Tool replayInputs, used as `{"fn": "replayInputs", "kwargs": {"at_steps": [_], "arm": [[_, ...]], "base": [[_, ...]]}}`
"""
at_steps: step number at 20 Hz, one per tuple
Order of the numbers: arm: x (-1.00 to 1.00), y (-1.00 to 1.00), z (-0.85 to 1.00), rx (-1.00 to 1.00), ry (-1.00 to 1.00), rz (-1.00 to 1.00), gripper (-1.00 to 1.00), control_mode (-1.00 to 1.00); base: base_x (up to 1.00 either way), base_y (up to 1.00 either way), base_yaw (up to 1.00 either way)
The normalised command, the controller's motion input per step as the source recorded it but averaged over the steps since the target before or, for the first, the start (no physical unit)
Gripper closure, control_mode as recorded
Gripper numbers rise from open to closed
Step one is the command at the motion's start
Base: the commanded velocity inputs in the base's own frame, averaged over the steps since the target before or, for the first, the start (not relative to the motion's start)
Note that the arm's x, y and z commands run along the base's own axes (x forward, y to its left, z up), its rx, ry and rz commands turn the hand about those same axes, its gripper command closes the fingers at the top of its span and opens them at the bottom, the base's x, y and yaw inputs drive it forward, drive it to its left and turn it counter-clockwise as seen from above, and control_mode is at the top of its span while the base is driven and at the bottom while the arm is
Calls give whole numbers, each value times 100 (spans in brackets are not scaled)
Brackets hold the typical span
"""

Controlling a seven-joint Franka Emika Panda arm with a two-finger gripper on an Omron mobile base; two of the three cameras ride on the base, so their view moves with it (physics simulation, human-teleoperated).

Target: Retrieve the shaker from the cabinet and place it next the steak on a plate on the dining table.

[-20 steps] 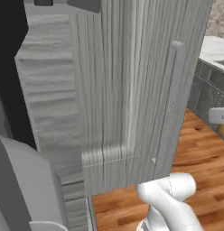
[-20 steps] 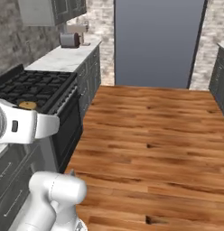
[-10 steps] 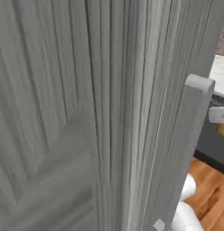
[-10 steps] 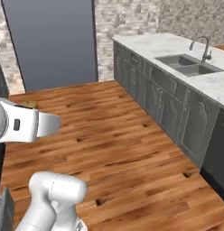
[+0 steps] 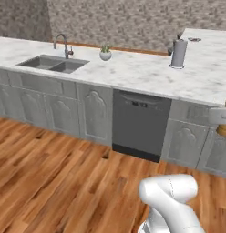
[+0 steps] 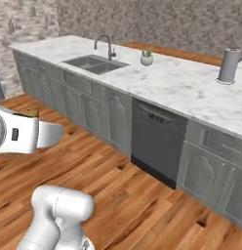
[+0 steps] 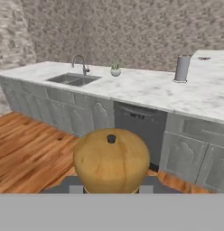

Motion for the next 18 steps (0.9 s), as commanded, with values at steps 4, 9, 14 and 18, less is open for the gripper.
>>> {"fn": "replayInputs", "kwargs": {"at_steps": [4,9,14,18], "arm": [[0,0,0,0,0,0,100,100],[0,0,0,0,0,0,100,100],[0,0,0,0,0,0,100,100],[0,0,0,0,0,0,100,100]], "base": [[1,-68,-64],[20,-46,-43],[74,-98,-8],[100,-100,1]]}}
